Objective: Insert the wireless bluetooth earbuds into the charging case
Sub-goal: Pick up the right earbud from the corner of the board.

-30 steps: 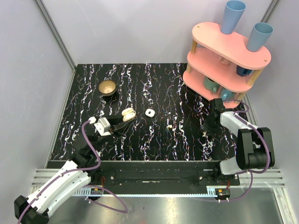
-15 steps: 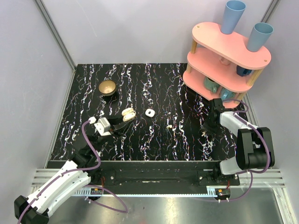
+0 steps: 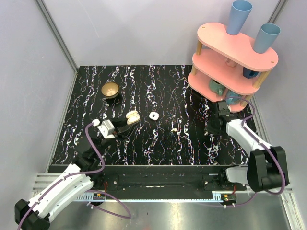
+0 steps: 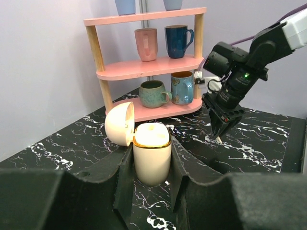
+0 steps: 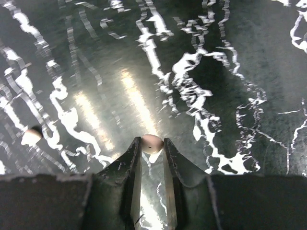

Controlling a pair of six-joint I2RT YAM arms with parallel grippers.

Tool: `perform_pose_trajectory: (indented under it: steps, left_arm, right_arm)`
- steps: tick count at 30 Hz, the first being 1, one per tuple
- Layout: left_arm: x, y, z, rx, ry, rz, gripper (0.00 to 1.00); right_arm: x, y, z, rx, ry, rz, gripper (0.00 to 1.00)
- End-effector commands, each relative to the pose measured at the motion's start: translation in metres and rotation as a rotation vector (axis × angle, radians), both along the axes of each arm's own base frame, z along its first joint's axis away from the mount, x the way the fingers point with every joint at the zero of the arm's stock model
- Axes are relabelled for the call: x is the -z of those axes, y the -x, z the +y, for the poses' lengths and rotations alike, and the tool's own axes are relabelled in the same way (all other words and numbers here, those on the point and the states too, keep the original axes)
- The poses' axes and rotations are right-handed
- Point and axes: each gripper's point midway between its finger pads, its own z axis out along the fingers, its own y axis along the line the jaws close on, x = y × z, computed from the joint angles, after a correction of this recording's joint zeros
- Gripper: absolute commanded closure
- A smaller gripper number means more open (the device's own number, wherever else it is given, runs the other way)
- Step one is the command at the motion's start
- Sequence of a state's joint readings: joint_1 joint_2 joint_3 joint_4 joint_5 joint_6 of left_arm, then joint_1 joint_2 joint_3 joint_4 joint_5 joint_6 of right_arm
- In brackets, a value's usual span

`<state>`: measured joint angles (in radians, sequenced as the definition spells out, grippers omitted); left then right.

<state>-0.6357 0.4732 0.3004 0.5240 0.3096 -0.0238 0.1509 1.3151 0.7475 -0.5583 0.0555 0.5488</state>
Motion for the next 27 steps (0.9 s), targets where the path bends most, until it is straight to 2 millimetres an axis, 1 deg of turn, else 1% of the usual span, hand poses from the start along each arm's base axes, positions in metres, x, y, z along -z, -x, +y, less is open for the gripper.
perform_pose_trajectory:
  steps: [1,2,4,6,7,8,9,10,12,13,15,17,18,19,20,21,22,23,24,26,27]
  left_arm:
    - [-0.028,0.004,-0.001,0.018,0.052,-0.062,1.0]
    - [-0.027,0.004,-0.002,0.021,0.05,-0.061,1.0]
    - [-0.027,0.003,-0.003,0.024,0.055,-0.057,1.0]
    - [-0.028,0.002,-0.003,0.025,0.061,-0.056,1.0]
    - [-0.029,0.002,-0.004,0.028,0.063,-0.055,1.0]
    - [-0.029,0.002,-0.005,0.033,0.066,-0.053,1.0]
    - [-0.029,0.002,-0.006,0.037,0.071,-0.05,1.0]
    - [-0.03,0.002,-0.006,0.04,0.074,-0.05,1.0]
    - [-0.031,0.001,-0.009,0.051,0.082,-0.048,1.0]
    - [-0.031,0.002,-0.01,0.061,0.083,-0.047,1.0]
    - [-0.032,0.001,-0.014,0.075,0.09,-0.044,1.0]
    - [-0.036,0.003,-0.016,0.095,0.096,-0.053,1.0]
    - [-0.035,0.002,-0.019,0.108,0.096,-0.043,1.0]
    - [-0.034,0.002,-0.021,0.119,0.094,-0.039,1.0]
    - [-0.038,0.003,-0.022,0.128,0.103,-0.048,1.0]
    - [-0.035,0.002,-0.025,0.135,0.105,-0.034,1.0]
    - [-0.035,0.002,-0.025,0.141,0.11,-0.033,1.0]
    - [-0.037,0.002,-0.026,0.145,0.119,-0.04,1.0]
    - [-0.036,0.001,-0.028,0.153,0.119,-0.029,1.0]
    - [-0.035,0.001,-0.029,0.161,0.121,-0.027,1.0]
    - [-0.035,0.0,-0.03,0.161,0.122,-0.021,1.0]
  right_arm:
    - [-0.04,-0.016,0.013,-0.08,0.034,-0.169,0.89]
    - [-0.053,-0.017,0.021,-0.107,0.027,-0.218,0.89]
    - [-0.073,-0.022,0.027,-0.128,0.028,-0.29,0.9]
    - [-0.103,-0.025,0.036,-0.162,0.02,-0.394,0.91]
    - [-0.114,-0.027,0.036,-0.161,0.029,-0.431,0.92]
    - [-0.128,-0.026,0.037,-0.176,0.033,-0.48,0.93]
    - [-0.143,-0.026,0.043,-0.195,0.03,-0.52,0.93]
    - [-0.152,-0.026,0.042,-0.207,0.043,-0.548,0.93]
    - [-0.176,-0.024,0.049,-0.235,0.032,-0.62,0.94]
    - [-0.184,-0.024,0.051,-0.248,0.032,-0.643,0.94]
    - [-0.206,-0.023,0.054,-0.269,0.031,-0.708,0.96]
    - [-0.22,-0.021,0.06,-0.295,0.035,-0.752,0.98]
    - [-0.232,-0.02,0.063,-0.306,0.032,-0.782,0.98]
    - [-0.237,-0.018,0.068,-0.325,0.043,-0.797,0.98]
    - [-0.244,-0.017,0.071,-0.332,0.046,-0.815,0.98]
    - [-0.253,-0.016,0.074,-0.337,0.047,-0.839,0.98]
    - [-0.258,-0.013,0.081,-0.364,0.054,-0.857,0.98]
    - [-0.263,-0.013,0.084,-0.369,0.054,-0.873,0.98]
    - [-0.271,-0.012,0.087,-0.373,0.053,-0.892,0.99]
    - [-0.276,-0.01,0.099,-0.408,0.048,-0.907,1.0]
    - [-0.282,-0.01,0.102,-0.407,0.049,-0.92,1.0]
